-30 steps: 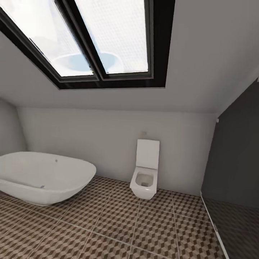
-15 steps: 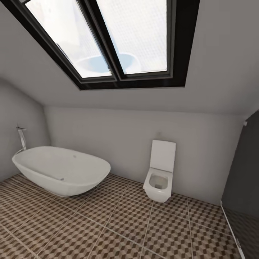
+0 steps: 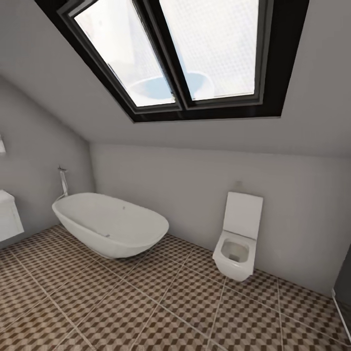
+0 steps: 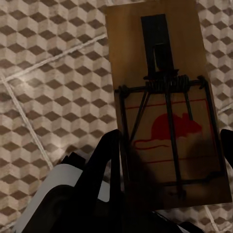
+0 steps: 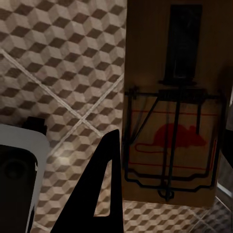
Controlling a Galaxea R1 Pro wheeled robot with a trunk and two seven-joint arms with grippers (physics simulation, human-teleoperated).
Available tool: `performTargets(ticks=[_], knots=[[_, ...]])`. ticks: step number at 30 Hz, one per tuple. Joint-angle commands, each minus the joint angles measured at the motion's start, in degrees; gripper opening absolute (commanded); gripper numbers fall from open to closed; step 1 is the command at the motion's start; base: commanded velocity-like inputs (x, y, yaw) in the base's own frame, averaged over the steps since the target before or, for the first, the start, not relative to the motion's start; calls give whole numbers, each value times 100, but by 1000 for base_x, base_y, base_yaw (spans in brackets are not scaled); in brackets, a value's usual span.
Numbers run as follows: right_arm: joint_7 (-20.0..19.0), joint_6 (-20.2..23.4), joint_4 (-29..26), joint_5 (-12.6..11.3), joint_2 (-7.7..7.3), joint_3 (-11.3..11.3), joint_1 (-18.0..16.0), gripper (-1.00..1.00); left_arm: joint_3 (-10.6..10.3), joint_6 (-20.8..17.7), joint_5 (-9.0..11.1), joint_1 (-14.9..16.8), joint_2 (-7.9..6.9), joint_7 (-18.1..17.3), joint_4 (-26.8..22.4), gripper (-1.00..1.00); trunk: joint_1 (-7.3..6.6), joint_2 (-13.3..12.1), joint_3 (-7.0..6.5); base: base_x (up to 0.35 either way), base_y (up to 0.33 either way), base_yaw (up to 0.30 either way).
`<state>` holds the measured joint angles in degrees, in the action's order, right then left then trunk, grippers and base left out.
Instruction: Take the four mousetraps from the cabinet in the bathroom and place them on the bathroom floor. Make sure all four end up on the same floor surface, and ensure that at least two of them are either under or directly next to the same bathroom sink.
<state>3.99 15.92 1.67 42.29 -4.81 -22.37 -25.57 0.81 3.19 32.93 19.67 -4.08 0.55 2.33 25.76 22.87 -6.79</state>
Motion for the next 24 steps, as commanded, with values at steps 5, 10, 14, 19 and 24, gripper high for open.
performTargets(ticks=[5,10,14,19,24], knots=[[23,0,17,42,-3,-48,-7,-100,8,40,-23,9,-4,9,15,-100,2,5,2,0,0,291],[23,1,17,42,-3,-48,-8,-100,9,41,-24,7,-5,7,20,-100,2,5,2,0,0,291],[23,5,17,42,-3,-48,-5,-100,8,42,-24,9,-5,6,22,-100,2,5,2,0,0,291],[23,2,17,42,-3,-48,-3,-100,7,42,-24,6,-5,13,22,-100,2,5,2,0,0,291],[23,1,17,42,-3,-46,-4,-100,8,41,-24,2,-5,15,24,-100,2,5,6,67,0,291]])
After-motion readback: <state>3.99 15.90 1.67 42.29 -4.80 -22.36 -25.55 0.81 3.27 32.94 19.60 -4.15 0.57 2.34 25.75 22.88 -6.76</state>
